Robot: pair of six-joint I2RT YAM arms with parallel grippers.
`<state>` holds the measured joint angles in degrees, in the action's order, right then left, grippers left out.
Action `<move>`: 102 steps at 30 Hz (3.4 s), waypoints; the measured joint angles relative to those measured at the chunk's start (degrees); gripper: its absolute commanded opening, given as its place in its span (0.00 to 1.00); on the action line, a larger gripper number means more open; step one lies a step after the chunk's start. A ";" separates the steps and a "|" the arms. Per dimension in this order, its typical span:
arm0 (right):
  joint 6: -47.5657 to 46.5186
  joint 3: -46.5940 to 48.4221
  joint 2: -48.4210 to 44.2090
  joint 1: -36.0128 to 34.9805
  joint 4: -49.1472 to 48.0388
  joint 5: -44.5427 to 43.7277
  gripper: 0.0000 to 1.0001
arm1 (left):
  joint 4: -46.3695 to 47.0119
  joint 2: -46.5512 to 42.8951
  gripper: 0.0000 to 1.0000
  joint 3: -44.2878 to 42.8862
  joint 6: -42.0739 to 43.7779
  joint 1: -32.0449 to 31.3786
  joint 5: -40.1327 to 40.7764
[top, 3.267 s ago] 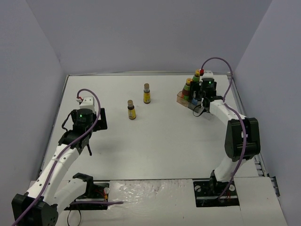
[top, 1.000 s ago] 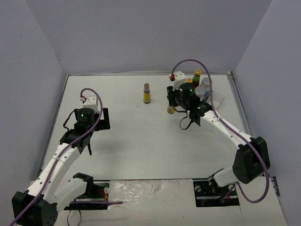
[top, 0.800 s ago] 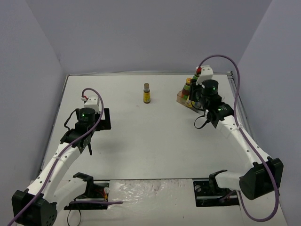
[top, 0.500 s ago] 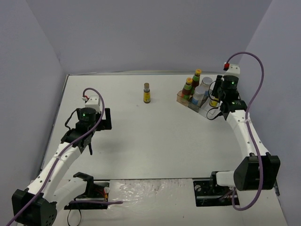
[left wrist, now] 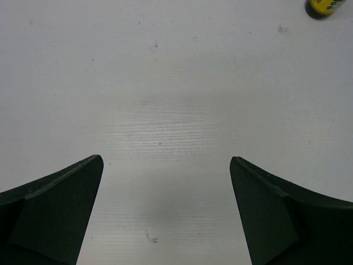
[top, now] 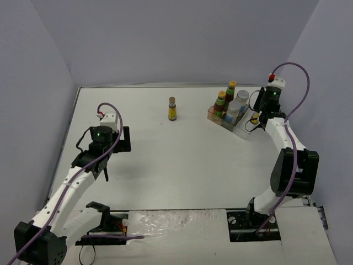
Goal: Organize the condiment bottles
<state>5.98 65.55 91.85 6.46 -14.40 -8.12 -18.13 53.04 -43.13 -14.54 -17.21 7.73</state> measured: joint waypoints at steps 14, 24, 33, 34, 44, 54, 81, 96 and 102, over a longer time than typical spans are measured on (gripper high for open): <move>-0.09 1.89 11.29 0.63 -9.49 1.23 0.00 | 0.07 0.37 0.97 0.00 0.67 0.02 0.00; -1.02 1.85 13.90 0.63 -12.03 1.19 0.59 | 0.07 1.18 0.97 0.00 0.87 0.02 -0.22; -3.09 1.79 9.65 0.63 -9.92 3.22 0.92 | 0.12 1.25 0.97 0.00 0.87 0.02 -0.25; -3.17 1.80 7.92 0.62 -8.97 3.52 0.93 | 0.14 1.25 0.97 0.00 0.88 0.02 -0.27; -6.59 12.59 -6.71 -3.48 0.66 11.36 1.00 | 0.20 1.25 0.97 0.00 0.87 0.02 -0.37; -8.90 21.07 -0.74 -21.70 5.67 19.95 1.00 | 0.20 1.25 0.97 0.00 0.87 0.02 -0.37; -10.43 35.09 35.56 -34.66 1.69 26.40 0.59 | 0.04 0.26 0.97 0.00 1.06 0.02 1.16; -10.18 28.84 32.40 -34.69 -4.77 25.49 0.01 | 0.04 0.35 0.97 0.00 1.06 0.02 1.14; -9.10 16.06 21.63 -34.69 -2.63 24.79 0.00 | 0.00 0.37 0.97 0.00 1.09 0.02 1.18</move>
<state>-3.12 81.60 113.49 -28.23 -17.03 16.67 -18.13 53.41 -43.13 -13.45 -17.19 8.91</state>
